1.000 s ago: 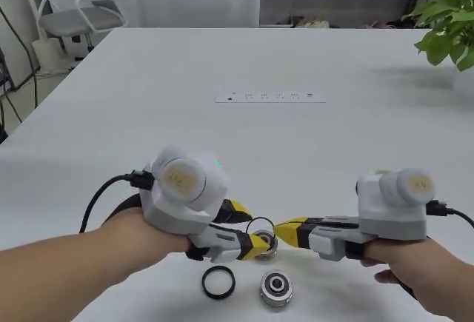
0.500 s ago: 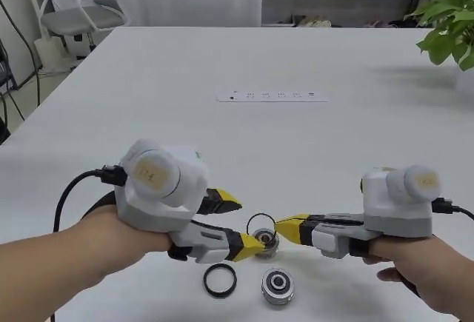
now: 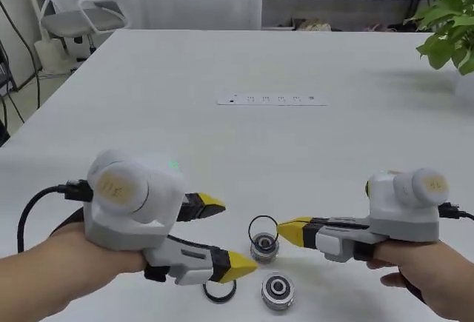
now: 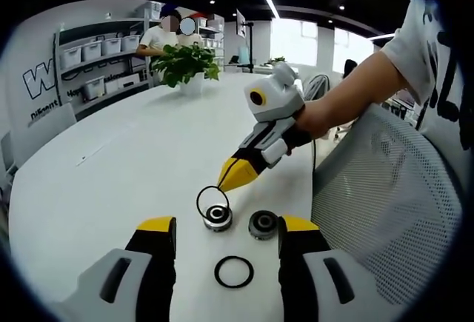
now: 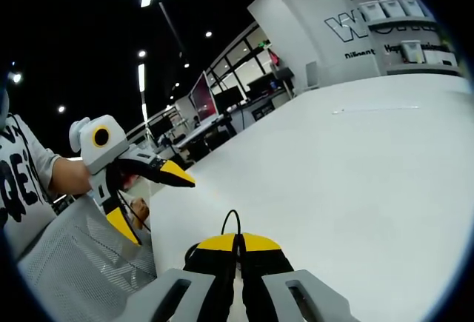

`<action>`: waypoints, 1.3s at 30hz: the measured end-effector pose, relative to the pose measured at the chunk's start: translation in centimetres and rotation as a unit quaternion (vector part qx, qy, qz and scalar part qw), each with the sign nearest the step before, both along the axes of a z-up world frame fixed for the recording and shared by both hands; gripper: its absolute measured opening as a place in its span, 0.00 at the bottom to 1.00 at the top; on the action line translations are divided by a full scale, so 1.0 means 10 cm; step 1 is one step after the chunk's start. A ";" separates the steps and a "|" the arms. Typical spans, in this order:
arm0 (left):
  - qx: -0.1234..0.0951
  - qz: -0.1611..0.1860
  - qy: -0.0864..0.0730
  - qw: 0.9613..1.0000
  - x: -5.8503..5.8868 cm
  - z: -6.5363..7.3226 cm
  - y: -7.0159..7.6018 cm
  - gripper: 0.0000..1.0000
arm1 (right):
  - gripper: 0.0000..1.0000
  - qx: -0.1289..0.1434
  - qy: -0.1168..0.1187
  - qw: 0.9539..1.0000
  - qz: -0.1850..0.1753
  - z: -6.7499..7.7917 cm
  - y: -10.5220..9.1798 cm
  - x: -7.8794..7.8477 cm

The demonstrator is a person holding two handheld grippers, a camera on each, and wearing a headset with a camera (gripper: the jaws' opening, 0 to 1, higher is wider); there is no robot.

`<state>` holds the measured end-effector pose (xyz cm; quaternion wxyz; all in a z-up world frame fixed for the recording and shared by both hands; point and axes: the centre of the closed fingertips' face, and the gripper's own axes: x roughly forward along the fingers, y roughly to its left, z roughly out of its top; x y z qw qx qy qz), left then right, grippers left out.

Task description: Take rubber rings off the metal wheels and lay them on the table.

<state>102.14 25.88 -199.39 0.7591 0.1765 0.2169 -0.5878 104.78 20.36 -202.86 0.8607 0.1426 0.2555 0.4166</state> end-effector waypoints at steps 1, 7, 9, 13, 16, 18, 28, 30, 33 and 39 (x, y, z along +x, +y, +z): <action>0.000 0.001 0.000 1.000 0.00 0.00 0.02 0.53 | 0.00 0.000 0.000 1.000 0.000 0.01 0.00 0.00; -0.001 0.012 0.007 1.000 -0.03 -0.01 0.16 0.58 | 0.00 0.005 -0.002 1.000 -0.003 0.05 -0.01 0.02; 0.000 0.015 0.010 1.000 -0.05 -0.01 0.21 0.59 | 0.00 0.006 -0.002 1.000 -0.003 0.07 0.01 0.01; 0.000 0.022 0.012 1.000 -0.06 -0.01 0.30 0.60 | 0.00 0.007 -0.001 1.000 0.003 0.07 0.04 0.00; 0.000 0.026 0.013 1.000 -0.07 0.00 0.36 0.62 | 0.00 0.009 0.000 1.000 0.007 0.08 0.07 -0.01; -0.001 0.027 0.015 1.000 -0.08 0.00 0.39 0.63 | 0.00 0.008 0.000 1.000 0.009 0.09 0.08 -0.01; -0.003 0.034 0.013 0.999 -0.11 0.04 0.49 0.67 | 0.00 0.004 0.003 1.000 0.029 0.10 0.21 -0.04; -0.001 0.036 0.014 0.999 -0.12 0.03 0.51 0.68 | 0.00 0.002 0.004 0.999 0.036 0.09 0.24 -0.06; 0.000 0.038 0.015 0.999 -0.14 0.02 0.54 0.69 | 0.00 0.000 0.008 0.999 0.045 0.07 0.29 -0.09; 0.003 0.043 0.016 0.999 -0.15 -0.01 0.59 0.69 | 0.00 -0.005 0.016 0.998 0.062 0.04 0.36 -0.15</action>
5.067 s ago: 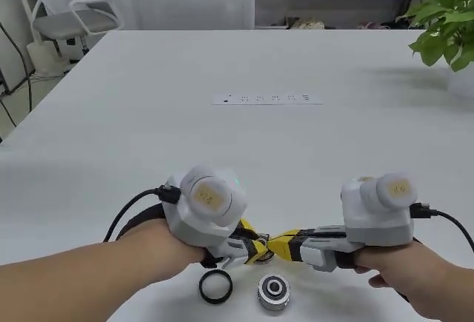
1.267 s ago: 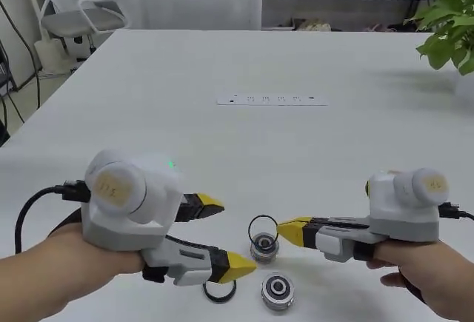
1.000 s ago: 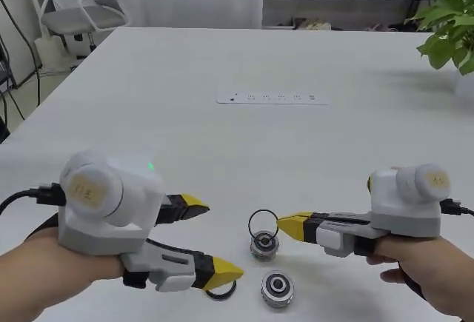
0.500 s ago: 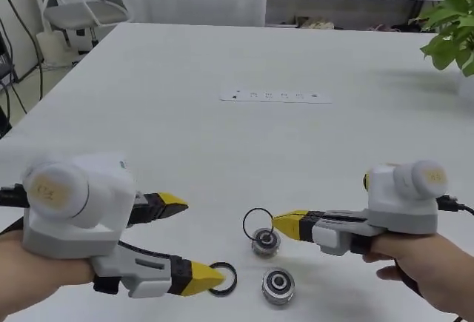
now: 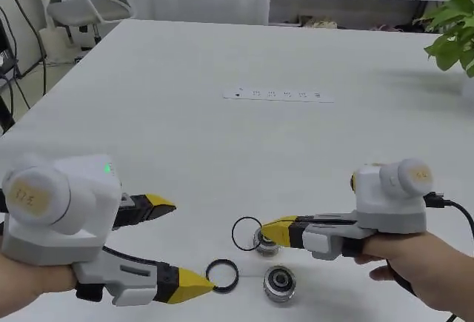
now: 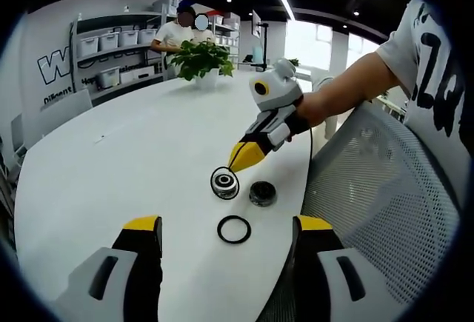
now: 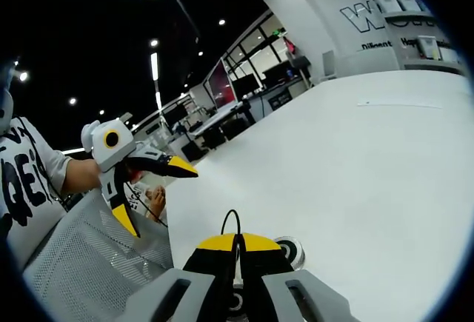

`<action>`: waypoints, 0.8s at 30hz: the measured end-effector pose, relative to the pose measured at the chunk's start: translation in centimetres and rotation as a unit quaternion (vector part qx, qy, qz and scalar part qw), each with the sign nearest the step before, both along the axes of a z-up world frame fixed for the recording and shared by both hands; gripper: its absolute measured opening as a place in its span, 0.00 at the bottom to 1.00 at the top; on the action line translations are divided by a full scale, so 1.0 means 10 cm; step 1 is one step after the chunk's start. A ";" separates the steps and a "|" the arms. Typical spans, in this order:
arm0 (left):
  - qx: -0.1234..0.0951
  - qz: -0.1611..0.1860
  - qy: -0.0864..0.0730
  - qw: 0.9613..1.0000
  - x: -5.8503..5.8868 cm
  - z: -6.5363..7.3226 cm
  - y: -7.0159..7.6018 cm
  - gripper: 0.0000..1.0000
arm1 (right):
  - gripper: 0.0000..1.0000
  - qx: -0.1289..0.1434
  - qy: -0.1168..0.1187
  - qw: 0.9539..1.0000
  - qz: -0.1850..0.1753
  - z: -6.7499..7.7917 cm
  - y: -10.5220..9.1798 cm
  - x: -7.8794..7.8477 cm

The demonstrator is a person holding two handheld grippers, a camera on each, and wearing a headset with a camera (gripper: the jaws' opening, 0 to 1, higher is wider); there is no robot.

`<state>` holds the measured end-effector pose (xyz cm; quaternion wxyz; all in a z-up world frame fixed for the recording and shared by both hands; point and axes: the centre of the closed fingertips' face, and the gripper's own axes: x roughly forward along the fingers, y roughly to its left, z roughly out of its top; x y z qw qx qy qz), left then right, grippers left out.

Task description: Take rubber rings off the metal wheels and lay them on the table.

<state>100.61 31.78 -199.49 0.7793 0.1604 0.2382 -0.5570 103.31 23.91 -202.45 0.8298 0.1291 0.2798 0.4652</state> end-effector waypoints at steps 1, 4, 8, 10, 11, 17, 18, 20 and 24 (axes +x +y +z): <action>0.000 0.001 0.001 1.000 0.00 0.00 0.00 0.70 | 0.00 -0.001 0.002 1.000 0.002 -0.01 0.01 -0.01; -0.001 0.003 0.002 1.000 -0.01 -0.01 0.02 0.70 | 0.00 -0.004 0.006 1.000 0.009 -0.03 0.05 -0.03; 0.002 0.005 0.001 1.000 -0.02 -0.03 0.05 0.70 | 0.00 -0.007 0.015 1.000 0.024 -0.06 0.11 -0.09; 0.003 0.007 -0.002 1.000 -0.01 -0.03 0.06 0.71 | 0.00 -0.011 0.016 0.999 0.030 -0.07 0.14 -0.11; 0.003 0.007 0.000 1.000 -0.02 -0.03 0.06 0.71 | 0.00 -0.013 0.017 0.999 0.035 -0.08 0.16 -0.13; 0.003 0.009 0.000 1.000 -0.03 -0.03 0.08 0.71 | 0.00 -0.020 0.023 0.998 0.050 -0.12 0.21 -0.18; 0.004 0.009 0.000 1.000 -0.03 -0.03 0.08 0.71 | 0.00 -0.021 0.025 0.998 0.052 -0.13 0.22 -0.19; 0.004 0.009 0.001 1.000 -0.03 -0.04 0.09 0.71 | 0.00 -0.022 0.026 0.998 0.055 -0.14 0.23 -0.19; 0.007 0.008 0.000 1.000 -0.03 -0.06 0.10 0.71 | 0.00 -0.026 0.031 0.997 0.060 -0.17 0.26 -0.21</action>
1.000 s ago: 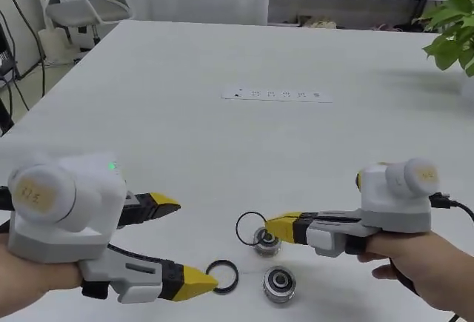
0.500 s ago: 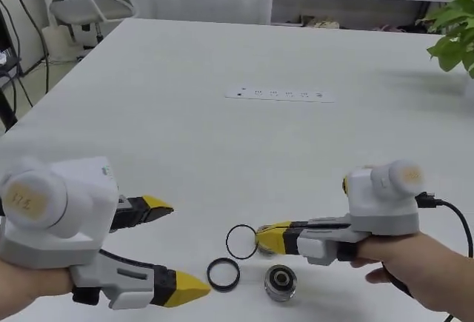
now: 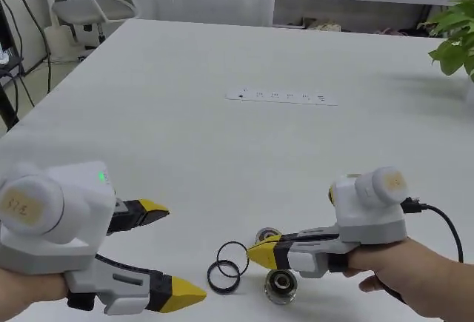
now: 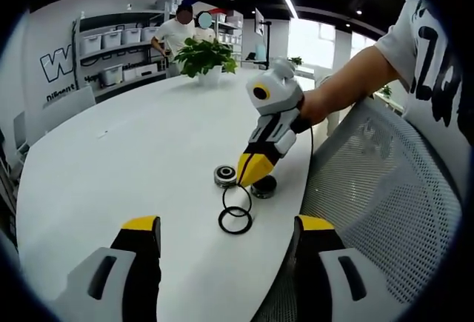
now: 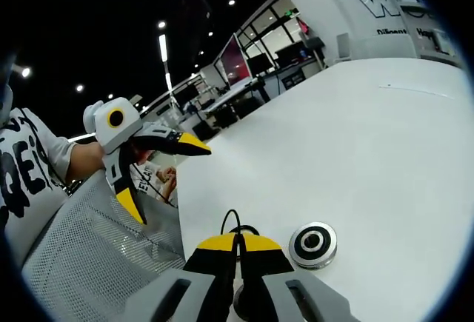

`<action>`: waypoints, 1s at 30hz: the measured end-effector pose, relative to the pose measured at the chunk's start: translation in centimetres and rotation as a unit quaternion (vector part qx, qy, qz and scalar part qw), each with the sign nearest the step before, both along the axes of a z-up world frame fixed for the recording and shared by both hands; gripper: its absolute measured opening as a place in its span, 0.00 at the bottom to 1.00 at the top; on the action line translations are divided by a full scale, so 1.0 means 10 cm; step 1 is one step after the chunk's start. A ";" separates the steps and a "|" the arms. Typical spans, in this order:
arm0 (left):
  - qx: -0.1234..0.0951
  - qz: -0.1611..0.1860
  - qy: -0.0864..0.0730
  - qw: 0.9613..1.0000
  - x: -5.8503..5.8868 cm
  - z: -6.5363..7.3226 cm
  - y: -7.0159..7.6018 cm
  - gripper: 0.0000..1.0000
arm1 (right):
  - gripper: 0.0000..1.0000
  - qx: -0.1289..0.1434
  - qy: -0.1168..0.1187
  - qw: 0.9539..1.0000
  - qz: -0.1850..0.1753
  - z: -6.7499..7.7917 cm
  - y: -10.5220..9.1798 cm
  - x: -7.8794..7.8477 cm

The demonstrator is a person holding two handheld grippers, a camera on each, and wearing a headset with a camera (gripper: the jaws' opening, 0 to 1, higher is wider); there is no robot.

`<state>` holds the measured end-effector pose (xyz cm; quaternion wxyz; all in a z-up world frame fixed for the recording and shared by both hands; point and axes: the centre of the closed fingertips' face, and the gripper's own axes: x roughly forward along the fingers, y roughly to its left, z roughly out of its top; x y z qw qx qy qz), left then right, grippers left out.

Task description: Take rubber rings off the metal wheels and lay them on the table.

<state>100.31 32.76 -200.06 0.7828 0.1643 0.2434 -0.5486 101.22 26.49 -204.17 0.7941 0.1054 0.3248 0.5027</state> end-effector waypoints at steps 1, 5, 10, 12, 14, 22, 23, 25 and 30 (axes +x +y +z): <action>0.001 0.000 0.000 1.000 0.00 -0.01 0.00 0.71 | 0.00 -0.001 0.000 1.000 0.002 -0.01 0.01 -0.01; 0.002 -0.002 0.001 1.000 -0.01 -0.02 0.01 0.71 | 0.00 -0.002 0.007 1.000 0.007 -0.03 0.03 -0.02; 0.001 0.000 0.001 1.000 0.00 -0.02 0.01 0.71 | 0.00 -0.006 0.013 1.000 0.011 -0.07 0.07 -0.03; 0.002 0.000 0.001 1.000 0.00 -0.02 0.02 0.71 | 0.00 -0.007 0.017 1.000 0.013 -0.09 0.08 -0.04; 0.003 0.000 0.001 1.000 0.00 -0.02 0.02 0.71 | 0.00 -0.009 0.017 1.000 0.017 -0.10 0.10 -0.05; 0.003 0.002 0.002 1.000 0.00 -0.03 0.05 0.71 | 0.00 -0.017 0.020 0.999 0.023 -0.14 0.12 -0.07; 0.003 0.002 0.002 1.000 0.00 -0.03 0.05 0.71 | 0.00 -0.018 0.019 0.999 0.023 -0.15 0.12 -0.06; 0.003 0.003 0.002 1.000 0.00 -0.03 0.06 0.71 | 0.00 -0.021 0.019 0.999 0.022 -0.17 0.11 -0.05; 0.003 0.004 0.002 1.000 0.00 -0.03 0.07 0.71 | 0.00 -0.028 0.021 0.999 0.020 -0.20 0.11 -0.05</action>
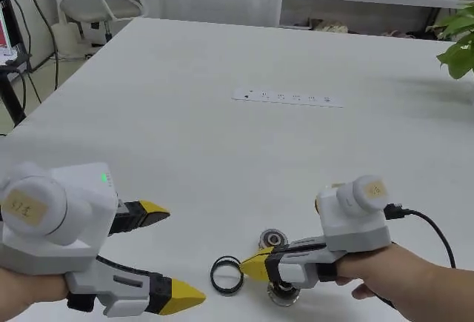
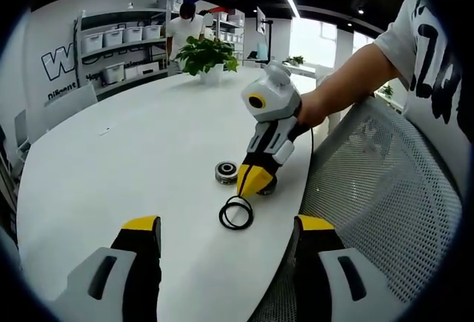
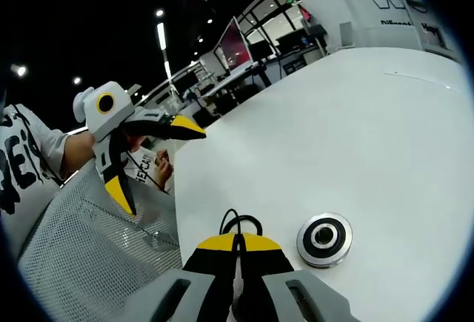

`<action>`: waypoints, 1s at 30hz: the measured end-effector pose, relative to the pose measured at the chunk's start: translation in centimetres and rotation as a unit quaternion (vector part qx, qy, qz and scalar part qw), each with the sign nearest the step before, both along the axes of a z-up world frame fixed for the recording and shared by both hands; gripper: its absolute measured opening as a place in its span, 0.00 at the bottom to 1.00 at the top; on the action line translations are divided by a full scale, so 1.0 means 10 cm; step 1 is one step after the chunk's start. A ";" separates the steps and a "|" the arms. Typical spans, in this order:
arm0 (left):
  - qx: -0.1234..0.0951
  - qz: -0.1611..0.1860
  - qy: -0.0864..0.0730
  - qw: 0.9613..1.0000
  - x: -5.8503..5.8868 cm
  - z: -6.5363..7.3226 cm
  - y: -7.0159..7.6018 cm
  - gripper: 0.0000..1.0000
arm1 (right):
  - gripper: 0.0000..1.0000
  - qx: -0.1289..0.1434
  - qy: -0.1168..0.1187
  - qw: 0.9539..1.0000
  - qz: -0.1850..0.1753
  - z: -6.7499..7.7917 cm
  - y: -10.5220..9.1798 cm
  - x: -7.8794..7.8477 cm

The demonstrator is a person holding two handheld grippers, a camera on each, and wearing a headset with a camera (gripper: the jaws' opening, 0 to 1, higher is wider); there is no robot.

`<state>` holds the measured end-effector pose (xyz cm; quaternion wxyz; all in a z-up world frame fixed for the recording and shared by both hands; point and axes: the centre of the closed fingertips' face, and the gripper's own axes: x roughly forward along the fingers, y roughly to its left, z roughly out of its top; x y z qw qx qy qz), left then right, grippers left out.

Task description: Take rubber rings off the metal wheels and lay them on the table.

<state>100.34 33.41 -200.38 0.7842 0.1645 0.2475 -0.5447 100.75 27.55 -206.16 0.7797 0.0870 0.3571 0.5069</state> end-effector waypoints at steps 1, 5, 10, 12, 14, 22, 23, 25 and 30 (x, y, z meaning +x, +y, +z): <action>0.000 0.000 0.000 1.000 0.00 0.00 0.00 0.71 | 0.00 -0.001 0.000 1.000 0.000 -0.01 0.00 0.00; 0.002 0.002 0.001 1.000 0.00 -0.01 0.01 0.70 | 0.00 -0.006 -0.001 1.000 0.000 -0.04 0.00 0.01; 0.003 0.002 0.002 1.000 0.00 -0.02 0.02 0.70 | 0.00 -0.009 -0.003 1.000 -0.001 -0.05 0.00 0.02; 0.004 0.003 0.003 1.000 -0.01 -0.02 0.02 0.70 | 0.00 -0.010 -0.003 1.000 -0.002 -0.06 -0.01 0.03; 0.005 0.002 0.003 1.000 -0.01 -0.03 0.02 0.70 | 0.00 -0.012 -0.004 1.000 -0.003 -0.06 -0.01 0.03; 0.007 0.001 0.005 1.000 -0.02 -0.04 0.02 0.70 | 0.00 -0.013 -0.005 1.000 -0.003 -0.08 0.01 0.04; 0.007 0.001 0.005 1.000 -0.02 -0.04 0.02 0.70 | 0.00 -0.014 -0.005 1.000 -0.004 -0.08 0.01 0.05; 0.007 0.001 0.006 1.000 -0.02 -0.04 0.02 0.70 | 0.00 -0.015 -0.006 1.000 -0.006 -0.09 0.01 0.05; 0.009 0.001 0.008 1.000 -0.03 -0.06 0.02 0.70 | 0.00 -0.019 -0.006 1.000 -0.010 -0.10 0.00 0.07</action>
